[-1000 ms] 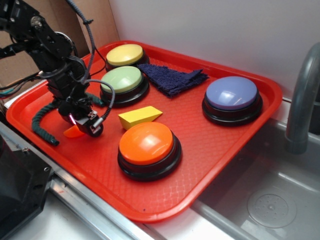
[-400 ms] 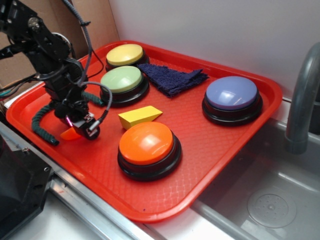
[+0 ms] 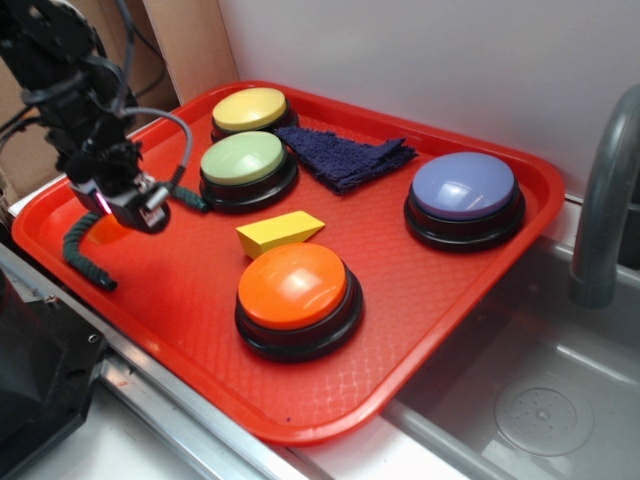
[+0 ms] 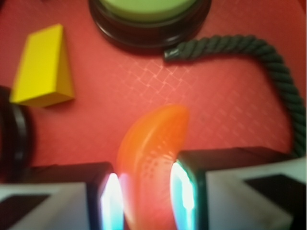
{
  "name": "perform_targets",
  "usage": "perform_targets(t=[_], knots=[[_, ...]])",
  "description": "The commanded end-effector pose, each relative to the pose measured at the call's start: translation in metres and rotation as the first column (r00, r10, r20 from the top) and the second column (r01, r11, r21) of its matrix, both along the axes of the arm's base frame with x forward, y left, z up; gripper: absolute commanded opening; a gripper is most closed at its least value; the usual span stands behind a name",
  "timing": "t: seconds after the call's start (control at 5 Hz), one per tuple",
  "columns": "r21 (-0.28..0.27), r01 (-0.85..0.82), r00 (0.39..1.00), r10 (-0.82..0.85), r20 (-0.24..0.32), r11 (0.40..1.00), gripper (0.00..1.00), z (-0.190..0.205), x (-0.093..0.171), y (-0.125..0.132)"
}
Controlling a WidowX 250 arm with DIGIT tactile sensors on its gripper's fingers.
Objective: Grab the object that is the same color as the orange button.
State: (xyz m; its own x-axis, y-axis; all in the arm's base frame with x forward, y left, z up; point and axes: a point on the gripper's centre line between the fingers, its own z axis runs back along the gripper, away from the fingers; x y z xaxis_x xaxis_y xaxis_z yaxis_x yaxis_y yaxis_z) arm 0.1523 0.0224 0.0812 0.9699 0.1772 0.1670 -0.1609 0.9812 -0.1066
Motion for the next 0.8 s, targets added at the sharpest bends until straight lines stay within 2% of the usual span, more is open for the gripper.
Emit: perform_targets(t=[0.0, 0.2, 0.4, 0.6], knots=[[0.013, -0.056, 0.998, 0.056, -0.010, 0.998, 0.00, 0.090, 0.015, -0.028], [-0.020, -0.115, 0.992, 0.114, -0.055, 0.993, 0.00, 0.139, 0.019, -0.039], [-0.051, -0.094, 0.991, 0.089, -0.099, 0.994, 0.00, 0.159, 0.022, -0.035], [0.012, -0.067, 0.991, 0.068, -0.119, 0.998, 0.00, 0.158, 0.028, -0.024]])
